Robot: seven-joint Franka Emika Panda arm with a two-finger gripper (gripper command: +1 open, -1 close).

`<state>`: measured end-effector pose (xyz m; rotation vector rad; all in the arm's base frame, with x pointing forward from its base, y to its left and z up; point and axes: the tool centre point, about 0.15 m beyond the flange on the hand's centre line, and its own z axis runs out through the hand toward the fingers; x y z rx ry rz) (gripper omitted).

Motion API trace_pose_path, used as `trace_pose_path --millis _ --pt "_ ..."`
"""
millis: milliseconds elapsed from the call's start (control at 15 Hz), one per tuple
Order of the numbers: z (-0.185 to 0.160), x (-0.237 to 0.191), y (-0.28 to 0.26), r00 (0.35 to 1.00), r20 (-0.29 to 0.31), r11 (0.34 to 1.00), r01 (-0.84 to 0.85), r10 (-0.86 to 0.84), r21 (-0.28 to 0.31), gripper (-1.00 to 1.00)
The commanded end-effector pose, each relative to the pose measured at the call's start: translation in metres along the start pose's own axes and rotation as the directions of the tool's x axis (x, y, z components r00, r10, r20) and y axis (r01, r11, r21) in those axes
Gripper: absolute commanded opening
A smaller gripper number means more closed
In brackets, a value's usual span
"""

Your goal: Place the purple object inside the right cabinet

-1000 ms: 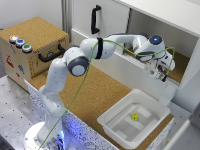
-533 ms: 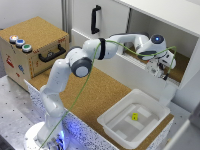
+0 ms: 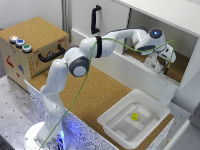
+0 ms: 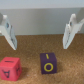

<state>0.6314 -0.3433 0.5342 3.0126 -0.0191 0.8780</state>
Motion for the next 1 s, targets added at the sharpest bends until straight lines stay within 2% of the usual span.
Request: trace_pose_path --millis 0,267,467,533,800,867,933 --pt "-0.044 -0.072 -0.061 0.999 -0.01 0.991 -0.039 0.038 -0.131 1.0" --pt "-0.065 -0.123 -0.095 0.996 0.057 0.988 -0.061 0.07 -0.143 1.0" --pt "-0.073 -0.162 -0.115 0.994 0.094 0.992 -0.048 0.059 -0.114 1.0" --pt "-0.074 -0.174 -0.119 0.994 0.088 0.996 -0.052 0.059 -0.075 1.0" --pt "-0.064 -0.214 -0.15 0.997 0.079 1.0 0.025 -0.024 -0.011 1.0" --pt "-0.059 -0.224 -0.164 0.995 0.084 0.998 0.052 -0.054 0.02 1.0" --pt "-0.055 -0.235 -0.18 0.992 0.088 0.994 0.08 -0.087 0.077 1.0"
